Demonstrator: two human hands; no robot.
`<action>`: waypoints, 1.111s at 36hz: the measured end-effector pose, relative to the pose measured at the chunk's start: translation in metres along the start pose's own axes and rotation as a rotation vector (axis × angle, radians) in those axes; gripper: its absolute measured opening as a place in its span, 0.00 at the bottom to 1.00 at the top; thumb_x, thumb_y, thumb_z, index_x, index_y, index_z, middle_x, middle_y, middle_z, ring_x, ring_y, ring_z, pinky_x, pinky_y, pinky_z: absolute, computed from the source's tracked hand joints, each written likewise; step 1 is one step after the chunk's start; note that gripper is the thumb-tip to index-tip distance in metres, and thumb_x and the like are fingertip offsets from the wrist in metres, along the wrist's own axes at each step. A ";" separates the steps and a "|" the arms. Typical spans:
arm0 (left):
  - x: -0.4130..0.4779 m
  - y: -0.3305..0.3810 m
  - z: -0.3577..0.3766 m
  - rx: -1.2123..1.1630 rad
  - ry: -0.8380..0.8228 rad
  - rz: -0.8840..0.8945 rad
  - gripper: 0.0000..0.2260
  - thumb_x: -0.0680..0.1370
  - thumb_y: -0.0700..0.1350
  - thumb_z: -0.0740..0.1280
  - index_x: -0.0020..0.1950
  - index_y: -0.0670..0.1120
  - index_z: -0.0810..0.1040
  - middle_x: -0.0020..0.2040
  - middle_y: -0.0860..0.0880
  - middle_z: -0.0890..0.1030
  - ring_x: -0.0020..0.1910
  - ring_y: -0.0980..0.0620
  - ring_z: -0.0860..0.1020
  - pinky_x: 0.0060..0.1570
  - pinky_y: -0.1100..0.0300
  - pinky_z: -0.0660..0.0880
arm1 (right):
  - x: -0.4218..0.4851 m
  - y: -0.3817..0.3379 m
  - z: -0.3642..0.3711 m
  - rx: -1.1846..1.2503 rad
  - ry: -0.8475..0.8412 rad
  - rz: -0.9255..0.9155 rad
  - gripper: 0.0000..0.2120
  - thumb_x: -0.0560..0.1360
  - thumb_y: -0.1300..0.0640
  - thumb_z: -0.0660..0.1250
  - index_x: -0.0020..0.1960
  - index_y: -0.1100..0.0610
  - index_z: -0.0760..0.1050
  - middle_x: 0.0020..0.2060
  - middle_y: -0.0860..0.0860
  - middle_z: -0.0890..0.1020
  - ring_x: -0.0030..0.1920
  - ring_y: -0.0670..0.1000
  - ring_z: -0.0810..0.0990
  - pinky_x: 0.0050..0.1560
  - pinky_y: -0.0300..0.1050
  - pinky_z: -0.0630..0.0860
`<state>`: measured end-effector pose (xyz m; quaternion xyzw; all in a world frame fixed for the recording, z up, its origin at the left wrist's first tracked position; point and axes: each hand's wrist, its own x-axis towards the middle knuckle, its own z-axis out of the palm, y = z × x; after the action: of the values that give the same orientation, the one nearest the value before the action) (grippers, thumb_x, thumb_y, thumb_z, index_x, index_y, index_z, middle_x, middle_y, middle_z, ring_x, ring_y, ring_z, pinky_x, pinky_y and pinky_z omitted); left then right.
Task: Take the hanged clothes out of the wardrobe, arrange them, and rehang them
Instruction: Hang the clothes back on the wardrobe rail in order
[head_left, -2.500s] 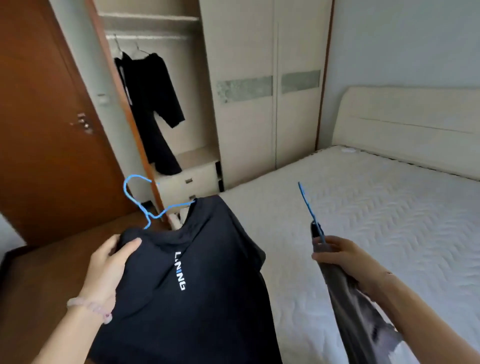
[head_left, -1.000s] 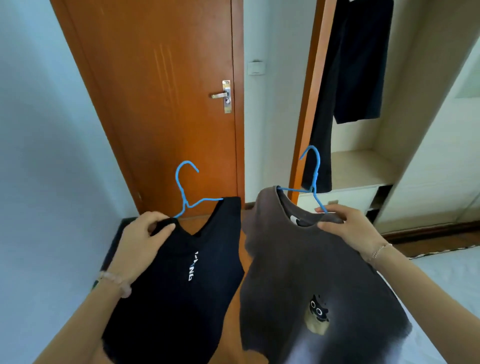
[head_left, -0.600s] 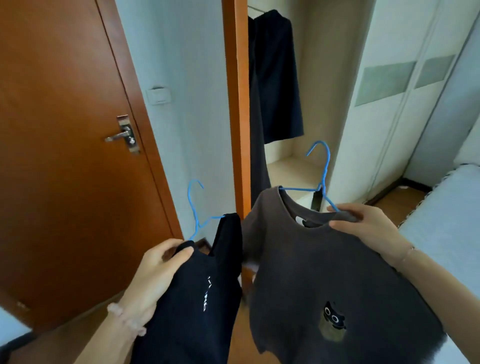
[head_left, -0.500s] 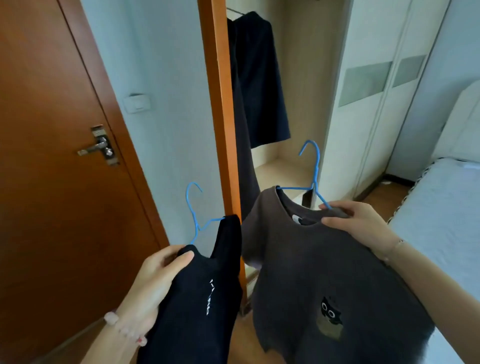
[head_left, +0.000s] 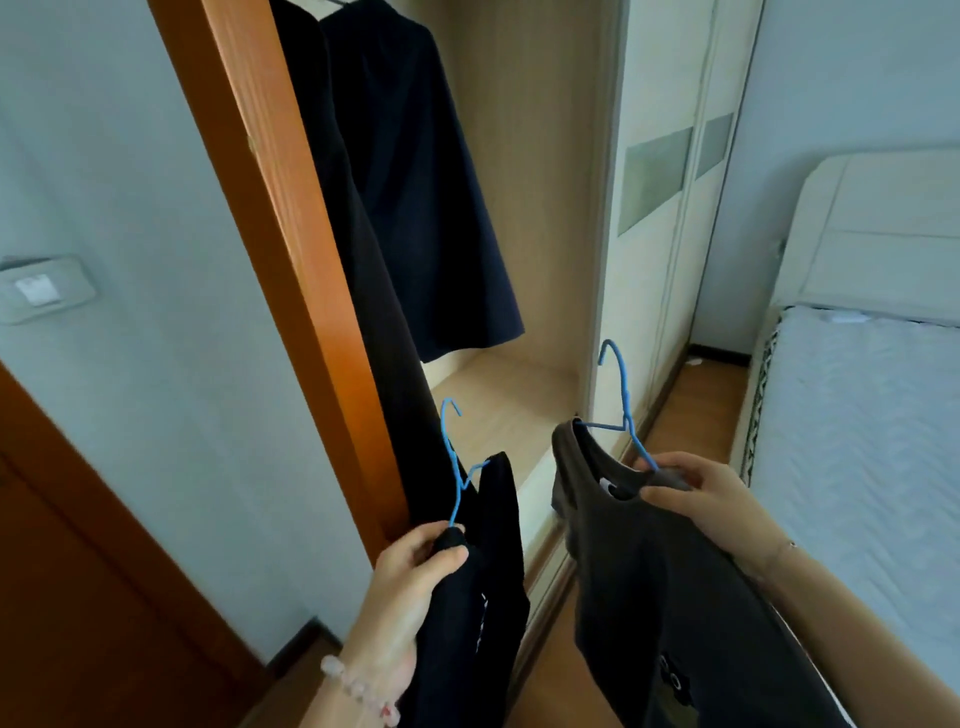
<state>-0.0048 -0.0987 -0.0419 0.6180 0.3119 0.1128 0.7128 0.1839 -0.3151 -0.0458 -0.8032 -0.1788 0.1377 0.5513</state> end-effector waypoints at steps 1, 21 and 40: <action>0.015 0.007 0.005 0.002 -0.025 0.011 0.09 0.73 0.35 0.69 0.51 0.45 0.82 0.50 0.41 0.84 0.53 0.42 0.81 0.58 0.48 0.76 | 0.010 -0.004 -0.003 0.002 0.021 -0.006 0.11 0.69 0.66 0.72 0.47 0.53 0.81 0.44 0.54 0.84 0.45 0.52 0.80 0.43 0.32 0.75; 0.269 0.122 0.128 -0.379 -0.346 0.000 0.09 0.77 0.42 0.64 0.51 0.38 0.80 0.41 0.45 0.82 0.36 0.54 0.83 0.35 0.65 0.78 | 0.232 -0.062 -0.039 0.022 0.096 -0.018 0.11 0.72 0.59 0.70 0.53 0.49 0.78 0.49 0.49 0.82 0.50 0.49 0.80 0.51 0.41 0.76; 0.486 0.142 0.263 -0.166 0.027 0.025 0.09 0.62 0.31 0.68 0.35 0.43 0.76 0.24 0.52 0.77 0.32 0.54 0.74 0.32 0.70 0.71 | 0.523 -0.047 -0.047 0.044 -0.236 -0.190 0.10 0.70 0.69 0.70 0.46 0.55 0.79 0.39 0.49 0.83 0.34 0.35 0.79 0.38 0.25 0.72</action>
<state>0.5595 -0.0168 -0.0444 0.5591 0.3034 0.1553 0.7558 0.6665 -0.1090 0.0022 -0.7484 -0.3146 0.1825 0.5546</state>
